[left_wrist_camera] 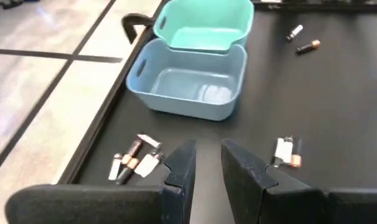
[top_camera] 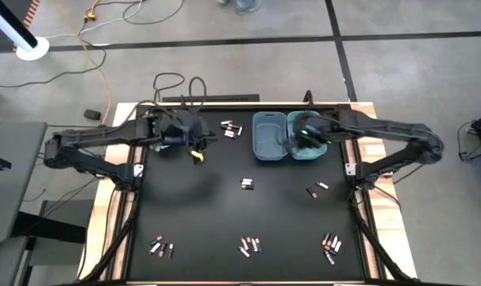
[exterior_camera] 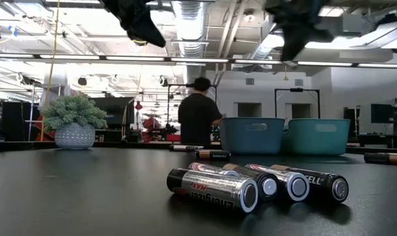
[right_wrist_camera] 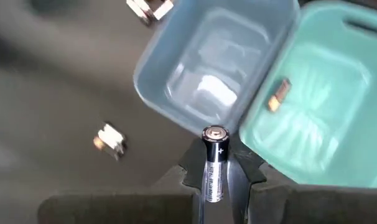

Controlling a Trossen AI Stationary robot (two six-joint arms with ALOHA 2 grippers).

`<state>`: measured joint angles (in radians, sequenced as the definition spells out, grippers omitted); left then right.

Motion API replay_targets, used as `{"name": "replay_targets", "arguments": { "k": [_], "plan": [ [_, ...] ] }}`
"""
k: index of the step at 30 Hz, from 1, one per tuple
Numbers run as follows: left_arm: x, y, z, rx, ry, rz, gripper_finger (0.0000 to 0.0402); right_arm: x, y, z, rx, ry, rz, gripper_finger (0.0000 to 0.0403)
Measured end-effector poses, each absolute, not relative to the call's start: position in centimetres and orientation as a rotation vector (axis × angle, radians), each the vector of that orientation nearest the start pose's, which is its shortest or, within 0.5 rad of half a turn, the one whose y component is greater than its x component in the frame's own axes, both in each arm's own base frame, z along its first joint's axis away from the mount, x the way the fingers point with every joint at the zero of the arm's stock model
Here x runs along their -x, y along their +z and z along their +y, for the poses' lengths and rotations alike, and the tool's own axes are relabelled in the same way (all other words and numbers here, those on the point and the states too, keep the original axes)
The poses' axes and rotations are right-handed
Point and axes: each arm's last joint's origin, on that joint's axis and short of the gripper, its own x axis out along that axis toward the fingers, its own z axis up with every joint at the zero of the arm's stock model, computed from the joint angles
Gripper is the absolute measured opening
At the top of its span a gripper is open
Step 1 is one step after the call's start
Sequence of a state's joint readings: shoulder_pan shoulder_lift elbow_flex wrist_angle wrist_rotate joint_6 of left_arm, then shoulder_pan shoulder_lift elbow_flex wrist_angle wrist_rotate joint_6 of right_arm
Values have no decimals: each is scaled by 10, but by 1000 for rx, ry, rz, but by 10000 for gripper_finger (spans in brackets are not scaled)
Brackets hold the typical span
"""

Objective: Sort batteries
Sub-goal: Put the silver battery into the blue bin

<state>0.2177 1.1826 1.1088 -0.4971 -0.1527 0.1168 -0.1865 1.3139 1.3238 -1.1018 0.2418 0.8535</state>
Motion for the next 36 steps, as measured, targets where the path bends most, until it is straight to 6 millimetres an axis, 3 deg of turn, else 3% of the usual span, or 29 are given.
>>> {"name": "replay_targets", "arguments": {
  "k": [8,17,25,36],
  "plan": [
    [-219,341,78,-129,359,664,70,-307,323,-98,-619,-834,931,50],
    [-190,352,103,-159,413,645,70,-363,275,-148,-628,-803,1078,50],
    [-177,350,118,-158,430,683,70,-377,221,-173,-694,-812,1220,50],
    [-171,349,127,-171,446,693,70,-383,177,-180,-743,-804,1349,50]
  ]
}}
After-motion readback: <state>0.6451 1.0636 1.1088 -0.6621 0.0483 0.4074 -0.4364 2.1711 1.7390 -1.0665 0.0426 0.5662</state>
